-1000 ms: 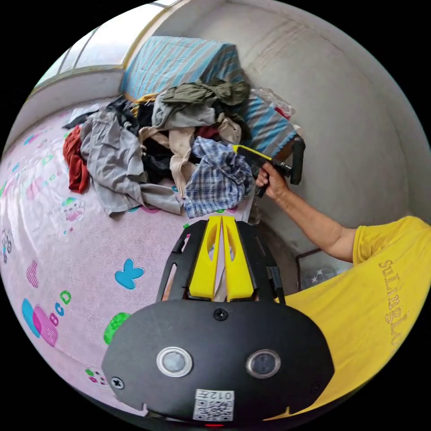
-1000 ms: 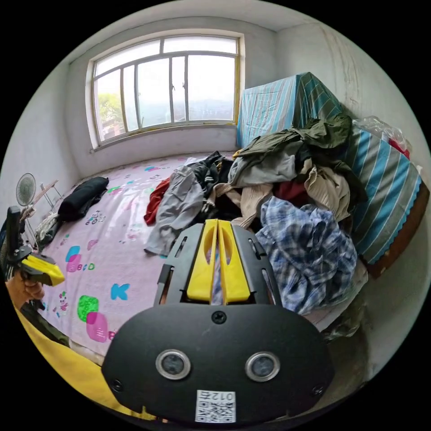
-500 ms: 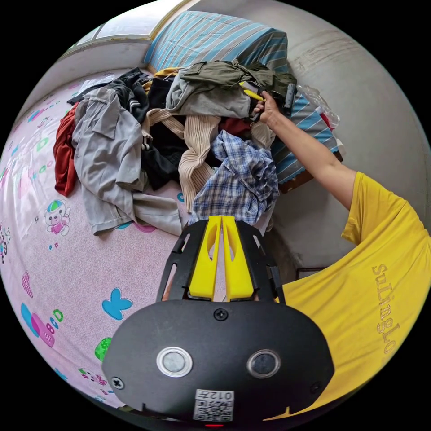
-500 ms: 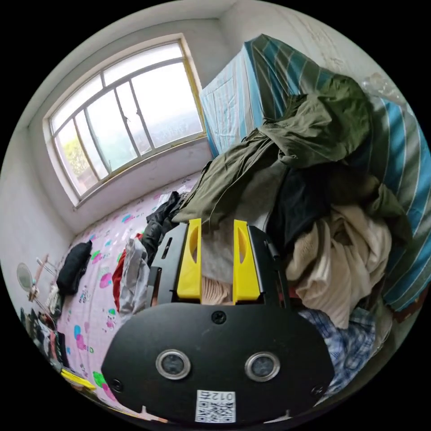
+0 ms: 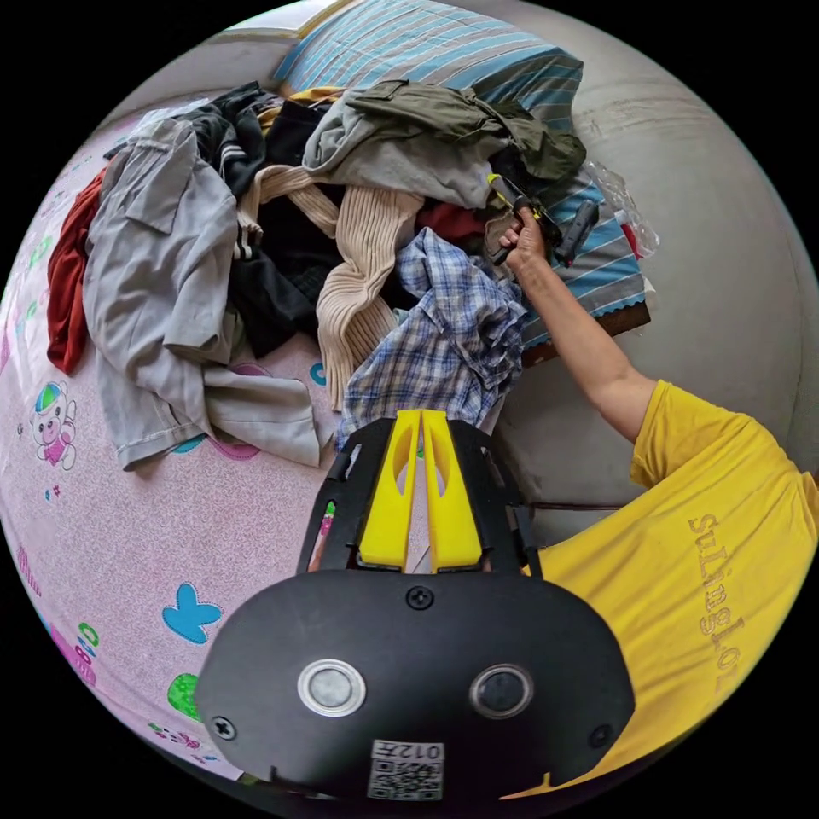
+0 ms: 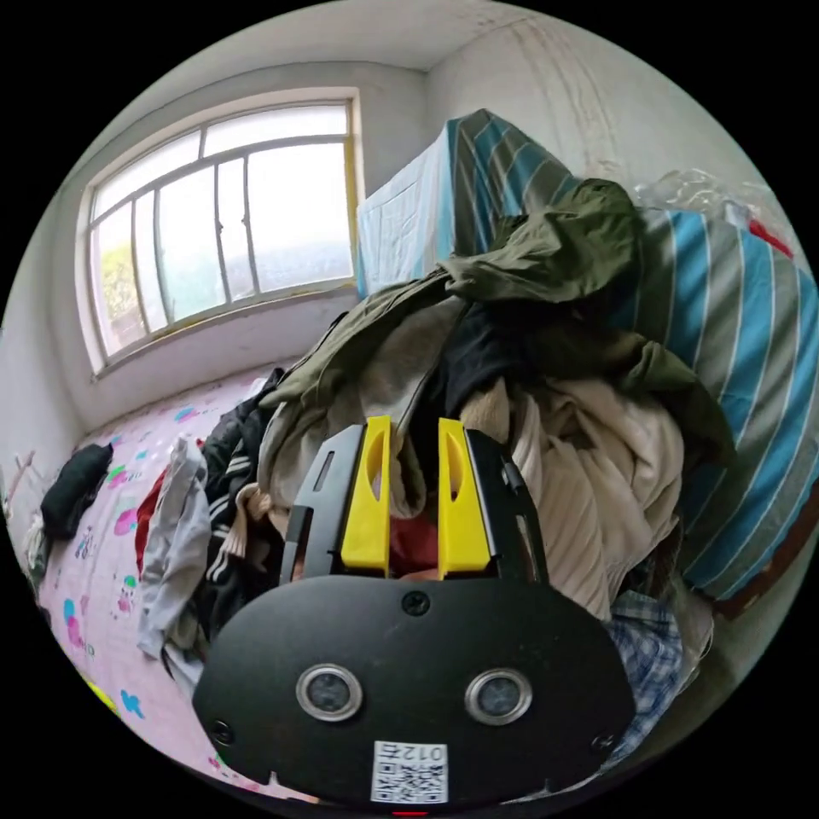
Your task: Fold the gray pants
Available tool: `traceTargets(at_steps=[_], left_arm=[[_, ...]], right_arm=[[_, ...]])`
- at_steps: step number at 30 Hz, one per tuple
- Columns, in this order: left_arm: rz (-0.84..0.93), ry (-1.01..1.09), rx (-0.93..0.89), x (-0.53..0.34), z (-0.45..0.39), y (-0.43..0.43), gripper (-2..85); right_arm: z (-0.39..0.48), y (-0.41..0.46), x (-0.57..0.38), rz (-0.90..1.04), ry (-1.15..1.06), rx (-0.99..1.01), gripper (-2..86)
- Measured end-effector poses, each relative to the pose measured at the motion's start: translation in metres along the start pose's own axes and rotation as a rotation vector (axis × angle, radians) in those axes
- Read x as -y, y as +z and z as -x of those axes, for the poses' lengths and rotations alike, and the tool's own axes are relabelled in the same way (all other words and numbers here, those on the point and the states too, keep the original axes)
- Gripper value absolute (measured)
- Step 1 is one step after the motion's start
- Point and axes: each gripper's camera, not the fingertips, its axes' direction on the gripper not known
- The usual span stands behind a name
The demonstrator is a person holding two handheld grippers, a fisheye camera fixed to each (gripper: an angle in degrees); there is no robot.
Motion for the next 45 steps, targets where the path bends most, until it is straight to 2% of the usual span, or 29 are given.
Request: traceTargets(at_steps=[7, 9, 11, 12, 13, 14, 17, 19, 21, 25, 27, 30, 34, 40, 42, 45], left_arm=[[-0.020, 0.081, 0.003, 0.014, -0.012, -0.018, 0.8], [-0.060, 0.079, 0.006, 0.011, -0.009, -0.035, 1.3], [-0.116, 0.036, -0.026, 0.008, 0.001, -0.051, 1.8], [-0.164, -0.016, -0.068, 0.007, 0.012, -0.062, 2.4], [-0.187, -0.040, -0.095, 0.007, 0.018, -0.067, 3.0], [-0.227, -0.076, -0.146, 0.009, 0.029, -0.077, 4.2], [-0.308, -0.113, -0.199, 0.024, 0.048, -0.099, 11.7], [-0.329, -0.129, -0.232, 0.040, 0.054, -0.108, 15.5], [-0.354, -0.146, -0.334, 0.059, 0.059, -0.115, 19.7], [-0.442, -0.194, -0.554, 0.059, 0.069, -0.130, 21.8], [-0.456, -0.183, -0.596, 0.050, 0.072, -0.147, 17.7], [-0.591, -0.084, -0.592, 0.033, 0.063, -0.200, 8.3], [-0.647, -0.023, -0.501, 0.021, 0.048, -0.281, 7.4], [-0.870, 0.245, -0.342, -0.066, 0.004, -0.433, 7.0], [-0.980, 0.305, -0.236, -0.118, -0.011, -0.493, 6.9], [-1.050, 0.319, -0.084, -0.179, -0.024, -0.556, 6.9]], right_arm=[[0.000, -0.051, 0.026, 0.184, -0.177, 0.121, 5.5], [-0.003, -0.063, 0.034, 0.259, -0.147, 0.167, 3.0], [-0.023, -0.092, 0.046, 0.214, 0.024, 0.442, 2.0], [-0.042, -0.114, 0.052, 0.129, 0.181, 0.689, 1.7], [-0.053, -0.137, 0.060, 0.048, 0.259, 0.844, 1.5], [-0.054, -0.148, 0.065, 0.024, 0.262, 0.880, 1.4], [-0.035, -0.208, 0.096, -0.008, 0.116, 0.994, 1.2], [-0.016, -0.257, 0.117, -0.059, 0.032, 1.140, 1.0], [-0.001, -0.296, 0.129, -0.100, -0.035, 1.205, 0.9], [0.030, -0.366, 0.132, -0.135, -0.161, 1.275, 0.6], [0.041, -0.384, 0.129, -0.132, -0.191, 1.329, 0.6], [0.061, -0.413, 0.125, -0.188, -0.229, 1.401, 0.5], [0.075, -0.444, 0.146, -0.324, -0.148, 1.454, 0.5], [0.124, -0.513, 0.152, -0.492, -0.269, 1.499, 0.5], [0.136, -0.516, 0.152, -0.495, -0.247, 1.472, 0.6], [0.153, -0.496, 0.150, -0.439, -0.165, 1.388, 0.6]])
